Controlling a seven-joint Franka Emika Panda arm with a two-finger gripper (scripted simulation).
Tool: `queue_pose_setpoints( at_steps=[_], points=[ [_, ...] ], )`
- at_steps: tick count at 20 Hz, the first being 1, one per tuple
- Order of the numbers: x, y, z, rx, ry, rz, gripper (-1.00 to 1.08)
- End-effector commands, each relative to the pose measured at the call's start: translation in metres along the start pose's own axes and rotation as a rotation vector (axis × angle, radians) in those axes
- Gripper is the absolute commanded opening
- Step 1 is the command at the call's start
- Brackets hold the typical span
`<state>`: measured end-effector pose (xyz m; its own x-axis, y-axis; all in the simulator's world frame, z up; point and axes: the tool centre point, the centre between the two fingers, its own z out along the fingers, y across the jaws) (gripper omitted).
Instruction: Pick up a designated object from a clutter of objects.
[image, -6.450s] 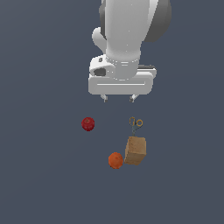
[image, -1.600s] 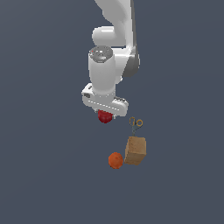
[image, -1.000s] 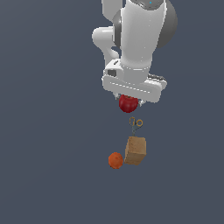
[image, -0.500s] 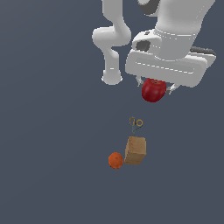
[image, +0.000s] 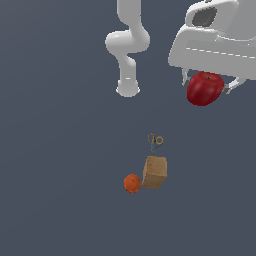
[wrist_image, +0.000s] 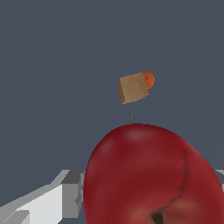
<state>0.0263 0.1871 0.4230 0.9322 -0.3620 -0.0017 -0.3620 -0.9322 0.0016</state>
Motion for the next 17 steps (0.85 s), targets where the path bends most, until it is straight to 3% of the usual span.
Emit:
queue_pose_setpoints(
  at_steps=[1,17],
  points=[
    [0.000,-0.009,-0.012,0.002,0.002,0.001,-1.00],
    [0.001,-0.030,-0.033,0.002,0.002,0.001,-1.00]
  ],
)
